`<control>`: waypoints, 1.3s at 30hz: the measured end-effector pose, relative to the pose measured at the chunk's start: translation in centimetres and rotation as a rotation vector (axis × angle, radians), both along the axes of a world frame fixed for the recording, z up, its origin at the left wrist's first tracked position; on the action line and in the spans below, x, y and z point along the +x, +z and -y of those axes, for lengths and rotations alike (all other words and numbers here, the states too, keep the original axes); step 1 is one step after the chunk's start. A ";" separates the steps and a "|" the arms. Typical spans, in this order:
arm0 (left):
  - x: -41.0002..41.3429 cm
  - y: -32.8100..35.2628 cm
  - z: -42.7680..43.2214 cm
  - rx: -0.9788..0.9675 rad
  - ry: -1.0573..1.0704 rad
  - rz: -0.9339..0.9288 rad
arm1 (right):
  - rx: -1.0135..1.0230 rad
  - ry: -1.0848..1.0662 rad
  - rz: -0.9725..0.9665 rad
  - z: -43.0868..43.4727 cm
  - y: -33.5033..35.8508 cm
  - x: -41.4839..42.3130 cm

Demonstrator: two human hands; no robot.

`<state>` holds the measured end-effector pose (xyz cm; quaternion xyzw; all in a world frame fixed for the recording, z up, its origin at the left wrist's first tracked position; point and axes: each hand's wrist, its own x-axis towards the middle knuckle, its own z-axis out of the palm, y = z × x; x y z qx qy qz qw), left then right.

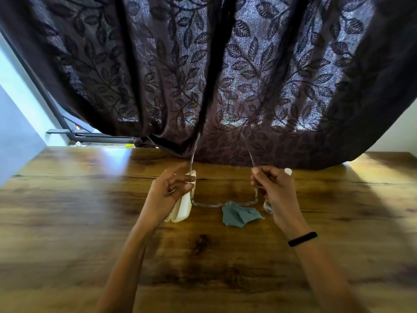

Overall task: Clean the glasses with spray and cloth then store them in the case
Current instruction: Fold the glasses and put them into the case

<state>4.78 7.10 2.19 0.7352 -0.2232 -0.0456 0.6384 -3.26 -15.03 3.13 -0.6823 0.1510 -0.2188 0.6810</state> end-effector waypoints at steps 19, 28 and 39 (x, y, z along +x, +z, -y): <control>-1.1 1.6 1.6 -0.031 0.200 0.245 | -0.802 0.159 0.100 -1.4 -1.5 0.4; -0.4 1.1 0.6 -0.087 0.279 0.204 | -0.651 0.059 0.019 0.2 -2.0 0.0; -0.6 1.5 1.8 0.230 0.195 0.494 | -0.547 -0.010 -0.007 0.1 -2.3 0.1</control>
